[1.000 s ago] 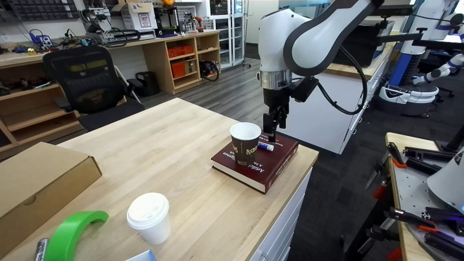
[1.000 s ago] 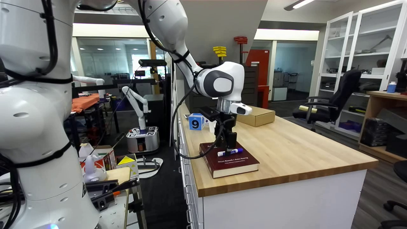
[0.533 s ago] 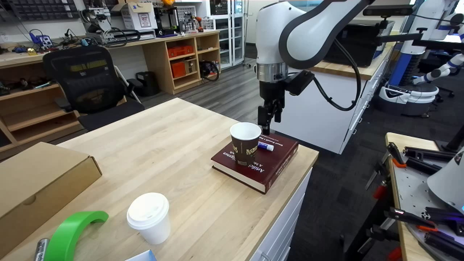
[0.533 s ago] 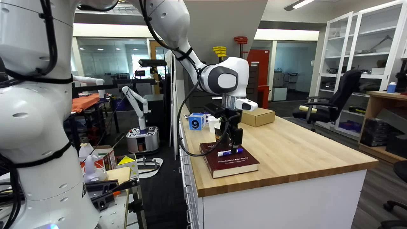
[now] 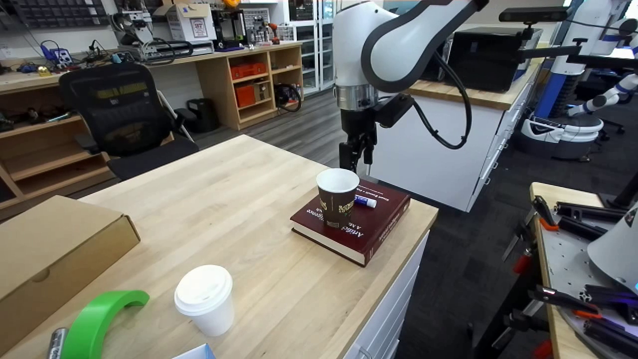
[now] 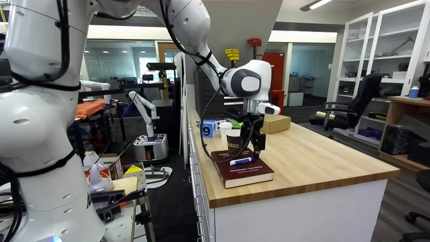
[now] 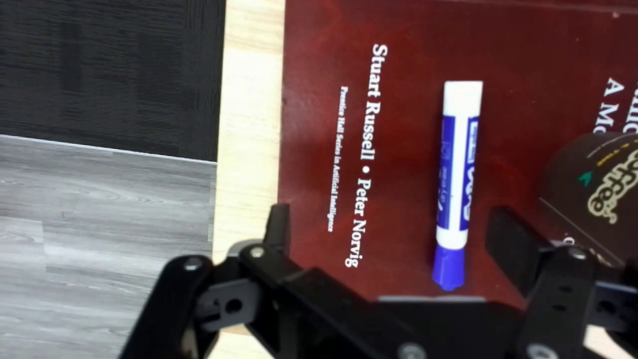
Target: Put the marker in the cup
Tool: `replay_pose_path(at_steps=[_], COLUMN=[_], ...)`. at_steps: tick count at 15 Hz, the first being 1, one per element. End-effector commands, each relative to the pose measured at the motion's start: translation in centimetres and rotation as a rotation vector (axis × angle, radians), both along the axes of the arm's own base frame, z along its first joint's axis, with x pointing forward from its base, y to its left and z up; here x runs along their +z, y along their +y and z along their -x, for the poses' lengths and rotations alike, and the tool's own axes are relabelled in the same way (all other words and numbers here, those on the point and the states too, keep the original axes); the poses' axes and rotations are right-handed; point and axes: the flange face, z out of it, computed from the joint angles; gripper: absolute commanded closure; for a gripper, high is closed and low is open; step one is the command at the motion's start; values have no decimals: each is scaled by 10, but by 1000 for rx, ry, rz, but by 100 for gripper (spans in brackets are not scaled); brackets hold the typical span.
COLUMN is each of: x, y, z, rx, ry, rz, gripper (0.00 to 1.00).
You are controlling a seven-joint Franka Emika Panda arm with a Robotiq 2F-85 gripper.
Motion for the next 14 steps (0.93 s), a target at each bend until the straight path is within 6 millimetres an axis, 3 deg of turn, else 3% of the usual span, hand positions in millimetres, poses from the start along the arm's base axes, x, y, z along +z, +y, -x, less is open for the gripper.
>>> replay_pose_path(at_steps=[1, 7, 14], x=[1, 0, -12], y=[-4, 10, 24], z=[-27, -51, -37], rx=[7, 21, 33], ry=[30, 49, 60], rz=[21, -7, -38], gripper=[0, 0, 0])
